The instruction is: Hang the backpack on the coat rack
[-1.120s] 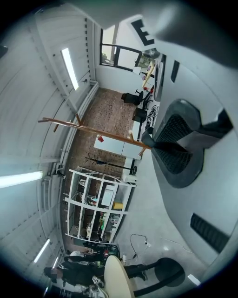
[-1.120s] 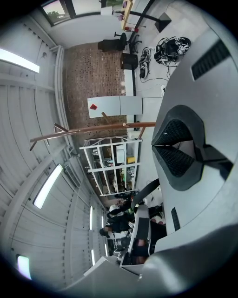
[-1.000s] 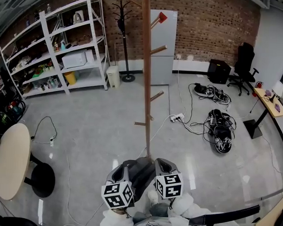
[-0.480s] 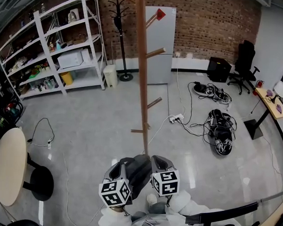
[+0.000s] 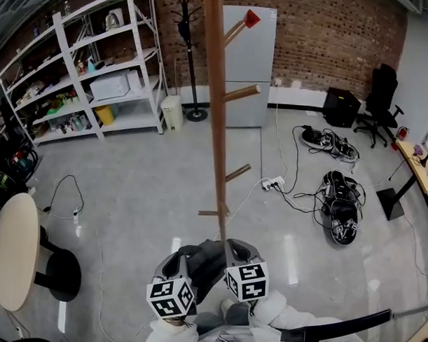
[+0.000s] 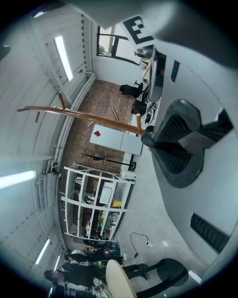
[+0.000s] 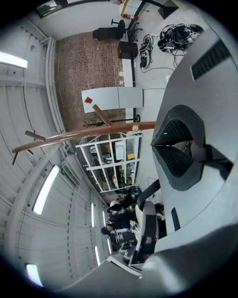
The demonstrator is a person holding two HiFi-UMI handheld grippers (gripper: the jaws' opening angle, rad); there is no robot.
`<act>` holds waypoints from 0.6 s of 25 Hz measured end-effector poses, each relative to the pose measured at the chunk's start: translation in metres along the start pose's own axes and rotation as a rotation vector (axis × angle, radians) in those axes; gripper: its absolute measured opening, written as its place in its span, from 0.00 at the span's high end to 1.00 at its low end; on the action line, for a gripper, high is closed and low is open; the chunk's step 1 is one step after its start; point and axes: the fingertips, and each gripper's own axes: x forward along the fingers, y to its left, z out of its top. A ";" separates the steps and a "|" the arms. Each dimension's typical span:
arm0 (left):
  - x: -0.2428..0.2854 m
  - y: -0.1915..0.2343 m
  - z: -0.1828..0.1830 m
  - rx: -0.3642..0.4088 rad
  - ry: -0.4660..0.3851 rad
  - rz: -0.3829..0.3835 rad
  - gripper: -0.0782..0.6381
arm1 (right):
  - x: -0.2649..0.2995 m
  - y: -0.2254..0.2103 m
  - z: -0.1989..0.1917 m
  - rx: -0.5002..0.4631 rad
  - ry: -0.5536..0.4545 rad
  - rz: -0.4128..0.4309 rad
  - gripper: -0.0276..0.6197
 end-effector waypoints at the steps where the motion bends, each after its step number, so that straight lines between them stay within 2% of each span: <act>1: 0.003 0.002 0.001 0.003 0.003 0.005 0.86 | 0.005 -0.002 0.000 0.002 0.004 0.003 0.94; 4: 0.013 0.006 0.000 0.022 0.029 -0.002 0.86 | 0.017 -0.007 -0.006 0.032 0.026 0.003 0.94; 15: 0.072 0.022 0.000 0.143 0.153 -0.118 0.86 | 0.040 -0.012 -0.028 0.067 0.109 -0.035 0.94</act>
